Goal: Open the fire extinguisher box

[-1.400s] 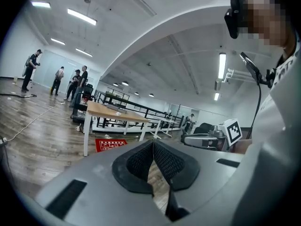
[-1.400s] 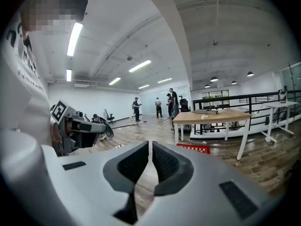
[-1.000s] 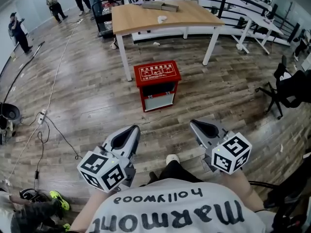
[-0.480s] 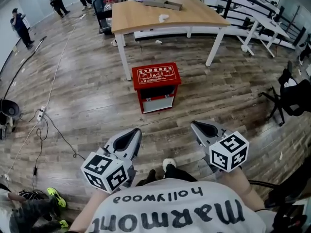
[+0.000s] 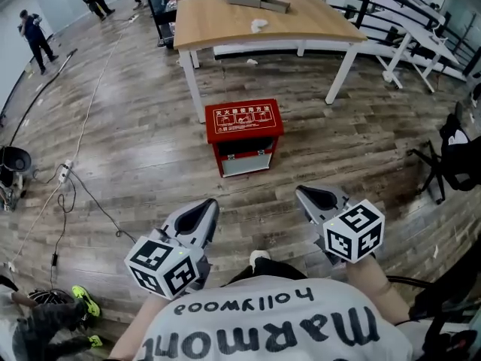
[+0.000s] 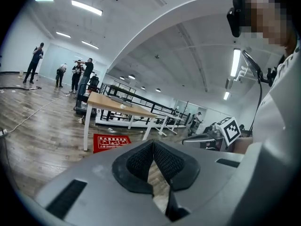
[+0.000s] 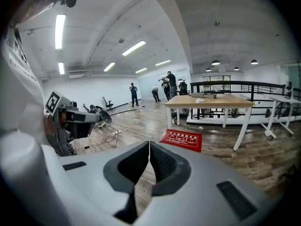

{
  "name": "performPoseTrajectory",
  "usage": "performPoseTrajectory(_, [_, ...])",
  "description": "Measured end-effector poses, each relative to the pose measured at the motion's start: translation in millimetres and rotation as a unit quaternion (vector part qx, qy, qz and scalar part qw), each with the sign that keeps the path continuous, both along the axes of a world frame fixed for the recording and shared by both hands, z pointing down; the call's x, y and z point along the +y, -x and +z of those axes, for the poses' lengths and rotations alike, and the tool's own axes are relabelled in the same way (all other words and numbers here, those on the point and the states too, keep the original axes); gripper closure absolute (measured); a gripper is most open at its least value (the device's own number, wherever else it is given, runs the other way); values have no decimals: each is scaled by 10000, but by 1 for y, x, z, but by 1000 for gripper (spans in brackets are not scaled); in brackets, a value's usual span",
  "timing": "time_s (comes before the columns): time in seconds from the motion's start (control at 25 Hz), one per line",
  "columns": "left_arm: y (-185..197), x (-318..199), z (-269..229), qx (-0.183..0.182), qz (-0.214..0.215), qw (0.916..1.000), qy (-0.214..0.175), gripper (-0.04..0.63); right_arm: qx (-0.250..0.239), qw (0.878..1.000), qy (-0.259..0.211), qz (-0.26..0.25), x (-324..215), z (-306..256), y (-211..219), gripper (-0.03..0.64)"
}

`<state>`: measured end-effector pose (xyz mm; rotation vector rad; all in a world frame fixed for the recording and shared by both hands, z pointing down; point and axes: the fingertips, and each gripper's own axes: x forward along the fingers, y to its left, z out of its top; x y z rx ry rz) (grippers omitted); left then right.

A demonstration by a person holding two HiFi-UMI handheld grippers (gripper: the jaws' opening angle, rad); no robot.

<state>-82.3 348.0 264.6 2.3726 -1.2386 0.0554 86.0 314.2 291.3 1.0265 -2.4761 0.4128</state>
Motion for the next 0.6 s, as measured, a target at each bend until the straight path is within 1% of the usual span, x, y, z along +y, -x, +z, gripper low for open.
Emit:
performPoseTrajectory(0.12, [-9,-28,7,36,-45,10000,65,589,72,9999,35,-83,-29,6,-9,606])
performPoseTrajectory(0.28, [-31,-107,21,80,-165,9997,164,589,91,9997,112,-172,-107,18,-33,606])
performPoseTrajectory(0.36, [-40,-133,24,73,-198,9996,159,589,124,9997,146,-168,-133,24,-45,606])
performPoseTrajectory(0.48, [-47,-148,29,40,-217,9996,165,589,121,9998,155,-98,-150,29,-57,606])
performPoseTrajectory(0.6, [-51,-155,34,31,-230,9995,192,589,16,9999,132,-35,-161,32,-60,606])
